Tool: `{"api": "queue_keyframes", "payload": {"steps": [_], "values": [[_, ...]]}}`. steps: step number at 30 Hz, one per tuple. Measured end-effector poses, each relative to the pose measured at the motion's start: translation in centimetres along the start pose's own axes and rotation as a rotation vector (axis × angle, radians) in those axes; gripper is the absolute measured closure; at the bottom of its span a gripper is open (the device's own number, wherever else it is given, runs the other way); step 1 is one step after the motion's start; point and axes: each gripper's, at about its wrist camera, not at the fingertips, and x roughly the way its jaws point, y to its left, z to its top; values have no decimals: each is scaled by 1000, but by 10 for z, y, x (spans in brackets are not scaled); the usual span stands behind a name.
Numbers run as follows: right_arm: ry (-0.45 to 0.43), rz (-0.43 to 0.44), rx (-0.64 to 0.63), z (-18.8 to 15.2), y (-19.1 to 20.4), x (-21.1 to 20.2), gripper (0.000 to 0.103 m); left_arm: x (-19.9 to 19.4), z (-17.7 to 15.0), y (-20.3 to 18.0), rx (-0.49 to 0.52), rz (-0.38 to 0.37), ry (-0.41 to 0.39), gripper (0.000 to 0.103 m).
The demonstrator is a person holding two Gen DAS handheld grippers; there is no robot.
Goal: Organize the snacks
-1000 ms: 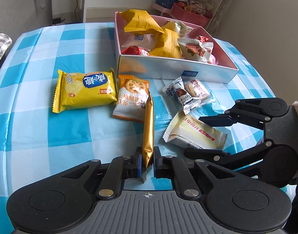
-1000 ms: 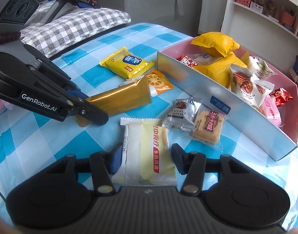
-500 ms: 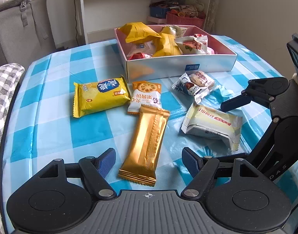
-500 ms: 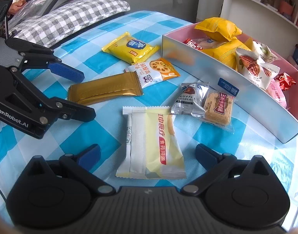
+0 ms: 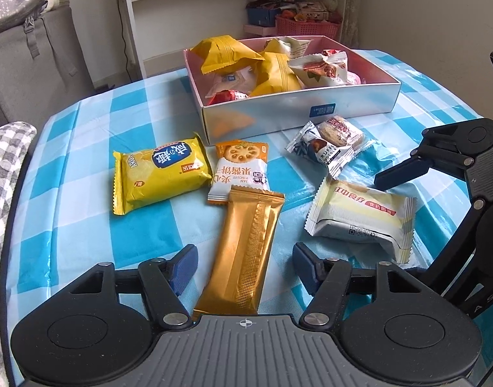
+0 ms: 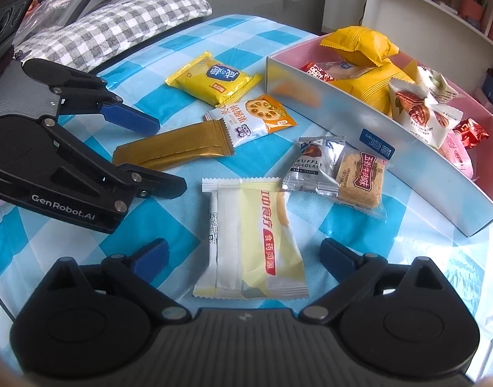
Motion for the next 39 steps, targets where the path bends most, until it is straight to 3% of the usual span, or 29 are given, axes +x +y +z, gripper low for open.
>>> {"api": "queue_keyframes", "payload": {"steps": [7,11,29,39], "values": [[-16,-12,20,2,-2,-5,51,-2,1,0,-31,17,16,66],[-20,-24,11,2,1,-7,58,-3,4,1,-58,33,32,75],[-44,-25,108,2,-16,-25,61,-17,13,-2,-117,3,20,77],[-90,59,162,6,-20,-45,61,-26,26,1,-171,-2,-11,77]]}}
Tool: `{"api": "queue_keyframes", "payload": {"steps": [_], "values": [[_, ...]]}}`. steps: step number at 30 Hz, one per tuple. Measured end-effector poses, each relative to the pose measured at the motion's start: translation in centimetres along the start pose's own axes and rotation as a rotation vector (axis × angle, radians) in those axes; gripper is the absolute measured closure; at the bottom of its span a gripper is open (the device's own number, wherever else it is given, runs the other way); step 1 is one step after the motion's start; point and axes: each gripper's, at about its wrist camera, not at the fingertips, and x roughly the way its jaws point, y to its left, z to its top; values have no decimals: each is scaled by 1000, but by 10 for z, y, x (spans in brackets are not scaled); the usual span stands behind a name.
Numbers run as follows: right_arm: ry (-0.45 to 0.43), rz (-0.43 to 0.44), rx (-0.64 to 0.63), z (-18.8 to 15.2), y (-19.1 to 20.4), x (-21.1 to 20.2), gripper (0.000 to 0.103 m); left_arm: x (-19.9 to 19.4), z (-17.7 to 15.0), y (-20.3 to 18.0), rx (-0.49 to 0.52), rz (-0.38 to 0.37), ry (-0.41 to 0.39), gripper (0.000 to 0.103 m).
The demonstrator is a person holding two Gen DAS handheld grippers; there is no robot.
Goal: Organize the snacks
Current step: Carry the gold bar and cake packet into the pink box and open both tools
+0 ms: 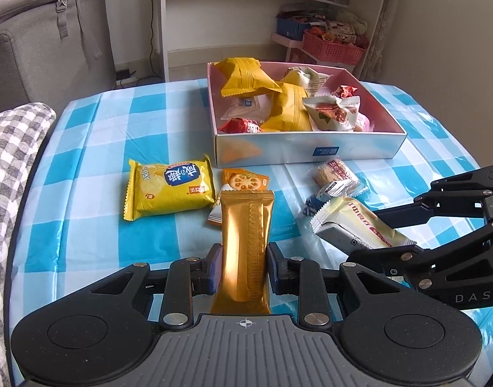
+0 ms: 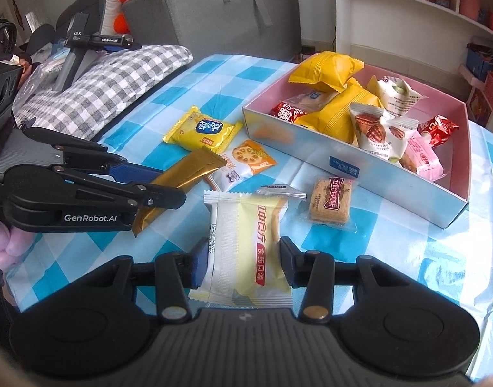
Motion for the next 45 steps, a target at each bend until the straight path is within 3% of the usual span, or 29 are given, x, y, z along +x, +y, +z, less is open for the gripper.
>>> {"api": "queue_keyframes", "payload": {"steps": [12,26,34,45], "values": [[-125,25,151,18,-32,-26,61,-4,23,-10,-49,-7,-56,77],[-254,-77,392,42,-98,-28,61,21,78,-18,-100,-5,-104,77],[-246,-143,497,56,-140,-6,61,67,107,-6,-139,24,-49,77],[-213,-163,485,59,-148,10,60,99,126,-10,-116,58,-60,77]]}}
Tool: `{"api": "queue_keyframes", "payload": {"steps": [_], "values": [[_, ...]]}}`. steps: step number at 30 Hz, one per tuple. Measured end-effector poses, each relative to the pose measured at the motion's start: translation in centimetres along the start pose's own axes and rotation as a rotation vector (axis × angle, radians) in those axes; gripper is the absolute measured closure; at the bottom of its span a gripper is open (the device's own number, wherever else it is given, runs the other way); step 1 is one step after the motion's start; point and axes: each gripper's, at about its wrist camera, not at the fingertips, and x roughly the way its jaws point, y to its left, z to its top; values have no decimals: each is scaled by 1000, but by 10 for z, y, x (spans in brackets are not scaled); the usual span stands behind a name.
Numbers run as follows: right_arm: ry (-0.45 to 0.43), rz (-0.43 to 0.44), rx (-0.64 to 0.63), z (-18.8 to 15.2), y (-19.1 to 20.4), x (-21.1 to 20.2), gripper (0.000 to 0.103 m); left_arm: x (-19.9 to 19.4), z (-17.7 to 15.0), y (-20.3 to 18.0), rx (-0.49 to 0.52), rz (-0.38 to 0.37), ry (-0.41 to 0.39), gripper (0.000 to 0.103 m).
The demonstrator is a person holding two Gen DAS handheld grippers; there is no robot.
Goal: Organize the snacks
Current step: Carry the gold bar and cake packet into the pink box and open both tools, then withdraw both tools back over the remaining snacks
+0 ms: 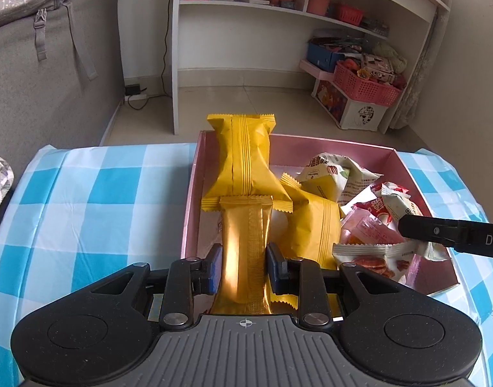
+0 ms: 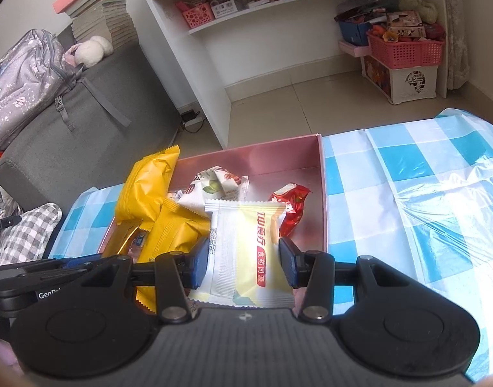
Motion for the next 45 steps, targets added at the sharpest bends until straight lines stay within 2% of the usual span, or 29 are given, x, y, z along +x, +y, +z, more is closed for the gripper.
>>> {"api": "queue_keyframes", "payload": {"steps": [3,7,8,9,12,16,25,32,45], "values": [[-4,-7,-3,0,-1,-1,60,4,2,1,-16,1,-22,77],[-23,-19,0,1,-1,-5,55,2,1,1,-26,4,-45,71],[-26,-17,1,1,-1,-7,49,1,0,1,-25,-3,-44,70],[-32,-16,3,2,-1,-9,45,-1,-1,1,-22,-11,-45,66],[-43,-17,-2,3,0,-14,37,-8,-4,-1,-16,-3,-55,41],[-45,-23,-10,3,4,-18,27,-17,-10,1,-37,-10,-44,34],[-44,-46,-98,-7,23,-34,9,-47,-24,0,2,8,-53,17],[-42,-48,-122,-15,32,-49,1,-66,-40,3,14,21,-36,12],[-27,-40,-156,-46,46,-67,0,-96,-76,13,27,38,-41,7]]}}
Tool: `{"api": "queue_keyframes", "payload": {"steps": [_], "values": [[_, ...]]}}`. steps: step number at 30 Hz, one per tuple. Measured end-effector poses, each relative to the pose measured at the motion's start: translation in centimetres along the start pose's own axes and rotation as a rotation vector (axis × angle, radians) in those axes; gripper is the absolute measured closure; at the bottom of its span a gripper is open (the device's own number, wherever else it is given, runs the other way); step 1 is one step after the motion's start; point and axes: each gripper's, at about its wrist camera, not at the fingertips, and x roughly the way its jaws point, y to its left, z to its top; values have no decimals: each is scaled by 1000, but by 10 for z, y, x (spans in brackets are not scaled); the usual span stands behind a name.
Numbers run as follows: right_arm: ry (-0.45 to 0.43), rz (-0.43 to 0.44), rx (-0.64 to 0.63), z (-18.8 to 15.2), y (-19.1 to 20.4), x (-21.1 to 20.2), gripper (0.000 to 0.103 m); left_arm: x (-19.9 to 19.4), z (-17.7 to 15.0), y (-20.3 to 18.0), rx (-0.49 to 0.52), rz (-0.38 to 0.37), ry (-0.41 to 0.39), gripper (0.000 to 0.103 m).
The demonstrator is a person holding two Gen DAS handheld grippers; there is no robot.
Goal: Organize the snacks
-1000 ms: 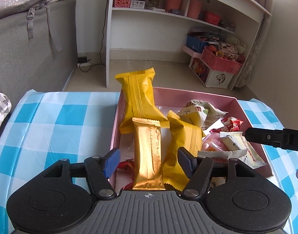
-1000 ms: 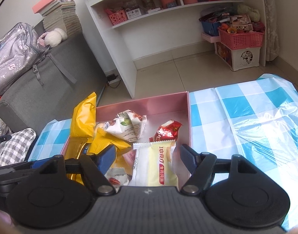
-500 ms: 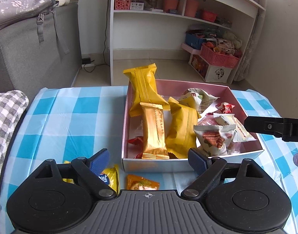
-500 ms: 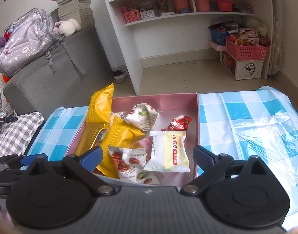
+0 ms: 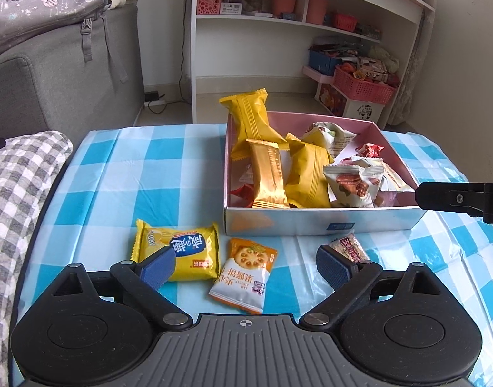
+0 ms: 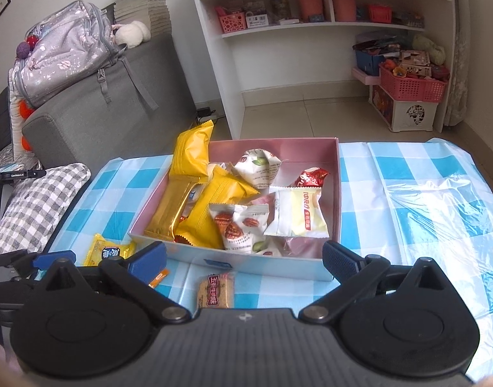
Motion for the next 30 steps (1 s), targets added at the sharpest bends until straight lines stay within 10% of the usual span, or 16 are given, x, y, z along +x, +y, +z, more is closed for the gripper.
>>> {"api": "queue_keyframes", "payload": {"steps": [30], "values": [[94,13,-343,-73,39,29,0,21,-45,55,88,16,0,4]]}}
